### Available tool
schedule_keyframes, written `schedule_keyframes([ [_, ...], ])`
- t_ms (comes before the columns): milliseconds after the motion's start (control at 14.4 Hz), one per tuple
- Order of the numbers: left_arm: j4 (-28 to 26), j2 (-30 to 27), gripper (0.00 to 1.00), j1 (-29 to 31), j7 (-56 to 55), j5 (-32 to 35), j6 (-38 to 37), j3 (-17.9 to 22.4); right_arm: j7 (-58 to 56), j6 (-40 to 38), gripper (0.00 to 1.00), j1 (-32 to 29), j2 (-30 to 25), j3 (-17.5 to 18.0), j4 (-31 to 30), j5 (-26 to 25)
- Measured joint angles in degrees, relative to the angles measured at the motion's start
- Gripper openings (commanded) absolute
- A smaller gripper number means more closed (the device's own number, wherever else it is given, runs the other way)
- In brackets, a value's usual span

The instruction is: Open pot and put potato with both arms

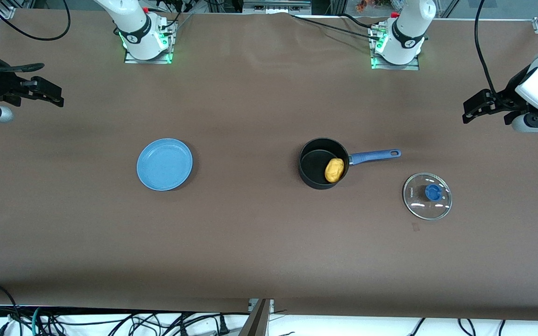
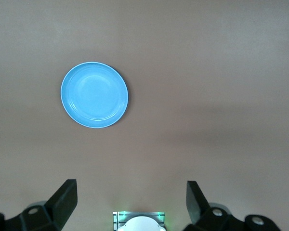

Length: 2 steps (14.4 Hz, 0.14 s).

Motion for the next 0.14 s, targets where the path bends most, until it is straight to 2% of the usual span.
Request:
schedule_keyframes([
  [139,0.0,0.5,1.0,0.0,0.0,0.0,0.1,0.0,0.0,0.3,1.0,0.0,0.0,0.1,0.0,0.0],
])
